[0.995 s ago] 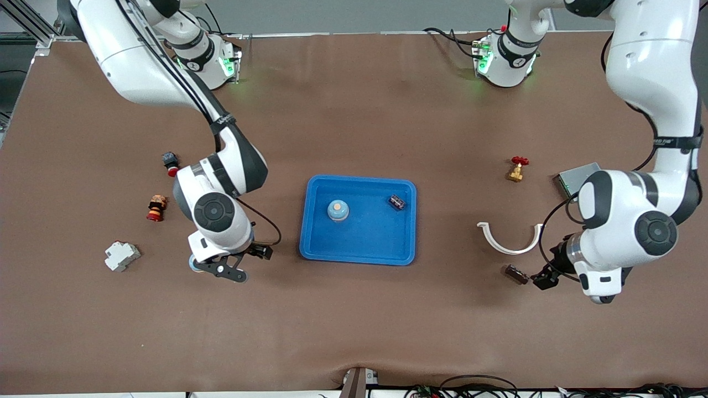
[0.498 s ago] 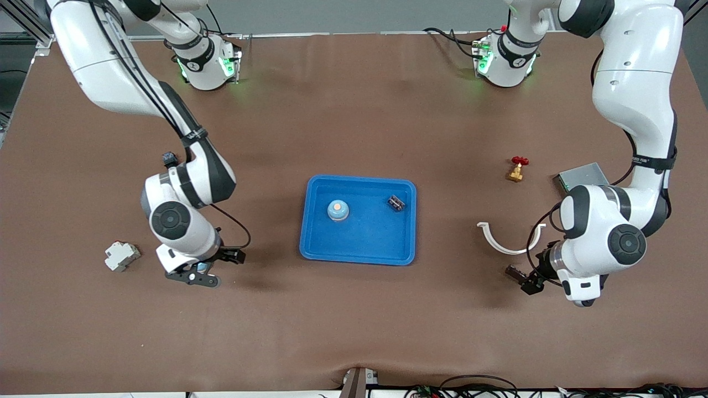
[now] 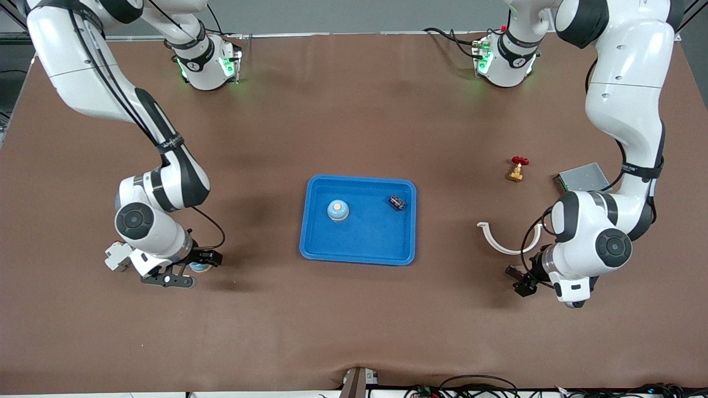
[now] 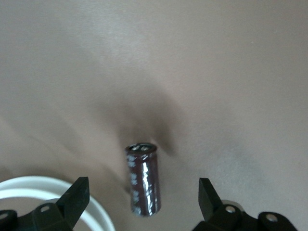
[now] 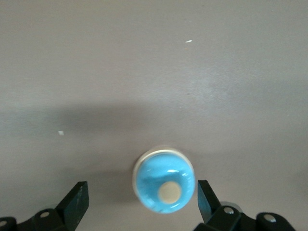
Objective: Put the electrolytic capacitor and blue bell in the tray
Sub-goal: 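Move the left gripper to the second capacitor while the right gripper reaches the bell, then grasp the second capacitor with the left gripper while the right gripper grasps the bell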
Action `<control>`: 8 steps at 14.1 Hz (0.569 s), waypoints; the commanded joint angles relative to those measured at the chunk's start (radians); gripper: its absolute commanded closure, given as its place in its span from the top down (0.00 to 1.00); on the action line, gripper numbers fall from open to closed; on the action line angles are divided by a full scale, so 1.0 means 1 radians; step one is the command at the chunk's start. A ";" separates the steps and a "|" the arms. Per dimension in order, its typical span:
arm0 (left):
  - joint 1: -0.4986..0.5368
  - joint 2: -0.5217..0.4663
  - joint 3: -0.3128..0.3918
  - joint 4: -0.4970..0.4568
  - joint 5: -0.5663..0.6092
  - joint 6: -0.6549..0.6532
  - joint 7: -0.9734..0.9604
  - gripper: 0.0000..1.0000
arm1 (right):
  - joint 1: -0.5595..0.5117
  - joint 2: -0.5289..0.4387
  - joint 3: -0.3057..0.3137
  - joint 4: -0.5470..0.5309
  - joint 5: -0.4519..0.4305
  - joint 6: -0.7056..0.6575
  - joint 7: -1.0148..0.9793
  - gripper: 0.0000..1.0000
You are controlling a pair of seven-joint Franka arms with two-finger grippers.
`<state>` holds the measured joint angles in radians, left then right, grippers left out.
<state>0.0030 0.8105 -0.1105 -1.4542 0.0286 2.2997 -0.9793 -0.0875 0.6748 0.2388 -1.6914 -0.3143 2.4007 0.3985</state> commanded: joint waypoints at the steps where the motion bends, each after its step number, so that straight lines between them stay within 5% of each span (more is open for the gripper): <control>1: -0.006 0.018 0.000 0.006 0.013 0.041 -0.013 1.00 | -0.051 -0.032 0.031 -0.060 0.007 0.037 -0.040 1.00; 8: -0.017 0.027 0.003 0.000 0.014 0.101 -0.056 1.00 | -0.067 -0.011 0.030 -0.102 0.007 0.129 -0.041 1.00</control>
<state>-0.0062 0.8355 -0.1107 -1.4542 0.0286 2.3704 -0.9971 -0.1258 0.6750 0.2455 -1.7687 -0.3143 2.5148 0.3718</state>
